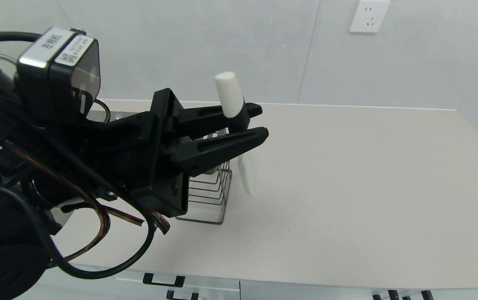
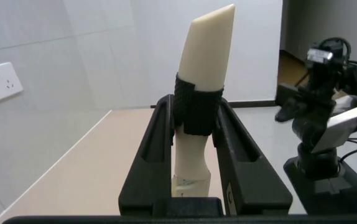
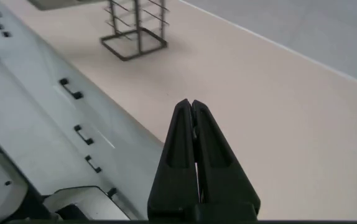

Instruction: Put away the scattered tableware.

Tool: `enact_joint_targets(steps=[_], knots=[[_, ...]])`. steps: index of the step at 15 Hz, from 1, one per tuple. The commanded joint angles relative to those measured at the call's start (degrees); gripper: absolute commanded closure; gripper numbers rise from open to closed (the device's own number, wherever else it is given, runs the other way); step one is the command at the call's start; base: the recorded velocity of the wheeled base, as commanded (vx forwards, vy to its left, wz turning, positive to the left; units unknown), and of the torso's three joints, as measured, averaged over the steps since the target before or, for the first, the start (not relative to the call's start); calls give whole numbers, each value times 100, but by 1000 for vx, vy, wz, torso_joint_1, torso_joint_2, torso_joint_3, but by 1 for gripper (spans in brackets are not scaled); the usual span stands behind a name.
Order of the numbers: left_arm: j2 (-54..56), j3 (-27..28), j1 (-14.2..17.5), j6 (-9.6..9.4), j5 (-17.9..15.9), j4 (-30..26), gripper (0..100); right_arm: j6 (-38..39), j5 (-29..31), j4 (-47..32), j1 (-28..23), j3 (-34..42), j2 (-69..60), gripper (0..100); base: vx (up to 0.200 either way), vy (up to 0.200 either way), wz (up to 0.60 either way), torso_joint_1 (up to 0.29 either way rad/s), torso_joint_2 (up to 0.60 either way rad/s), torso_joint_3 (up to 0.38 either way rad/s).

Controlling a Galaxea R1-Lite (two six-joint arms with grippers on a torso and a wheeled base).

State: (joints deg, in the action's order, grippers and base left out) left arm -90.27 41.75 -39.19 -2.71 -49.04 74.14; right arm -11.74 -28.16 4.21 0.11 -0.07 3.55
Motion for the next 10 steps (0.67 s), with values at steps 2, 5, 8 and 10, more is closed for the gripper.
enact_joint_targets(steps=[2,5,8,10], knots=[[71,8,228,-2,9,4,100,453,1322,-280,-20,-54,-355,100,0,0,0,0,0,0],[475,26,667,-11,9,4,100,1060,2614,-403,-29,7,-355,100,0,0,0,0,0,0],[765,61,1177,-11,-44,4,100,1130,2605,-412,-29,-1,-355,100,0,0,0,0,0,0],[739,316,1573,-63,-343,12,100,1139,2596,-412,-29,-1,-355,100,0,0,0,0,0,0]])
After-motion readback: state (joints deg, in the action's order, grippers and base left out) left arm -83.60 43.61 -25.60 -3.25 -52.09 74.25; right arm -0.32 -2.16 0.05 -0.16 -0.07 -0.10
